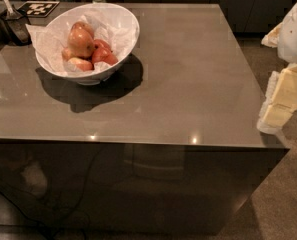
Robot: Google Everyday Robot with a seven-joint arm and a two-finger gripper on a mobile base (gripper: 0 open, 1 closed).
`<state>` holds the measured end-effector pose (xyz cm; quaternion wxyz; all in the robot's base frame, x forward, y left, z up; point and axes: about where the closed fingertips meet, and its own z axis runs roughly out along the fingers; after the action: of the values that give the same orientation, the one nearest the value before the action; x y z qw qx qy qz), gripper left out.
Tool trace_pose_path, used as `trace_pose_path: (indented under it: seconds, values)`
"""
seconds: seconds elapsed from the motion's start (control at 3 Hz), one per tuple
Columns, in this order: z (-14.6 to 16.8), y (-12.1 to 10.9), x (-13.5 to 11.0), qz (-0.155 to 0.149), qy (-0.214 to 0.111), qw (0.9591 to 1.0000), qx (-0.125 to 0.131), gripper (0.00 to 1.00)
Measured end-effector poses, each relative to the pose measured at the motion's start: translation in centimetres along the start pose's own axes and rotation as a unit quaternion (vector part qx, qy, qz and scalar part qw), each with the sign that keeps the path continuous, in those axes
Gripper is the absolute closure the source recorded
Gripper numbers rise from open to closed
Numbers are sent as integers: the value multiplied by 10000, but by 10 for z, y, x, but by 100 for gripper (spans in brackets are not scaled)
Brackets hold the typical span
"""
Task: Pick apple from white bowl
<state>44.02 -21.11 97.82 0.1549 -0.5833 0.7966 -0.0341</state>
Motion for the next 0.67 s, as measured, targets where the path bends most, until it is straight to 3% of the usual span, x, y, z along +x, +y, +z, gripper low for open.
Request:
trace_pose_path:
  seconds: [0.33, 0.67]
  values:
    - [-11, 7, -33, 37, -32, 10000, -69, 0]
    - [-17, 9, -74, -174, -18, 9997, -149, 0]
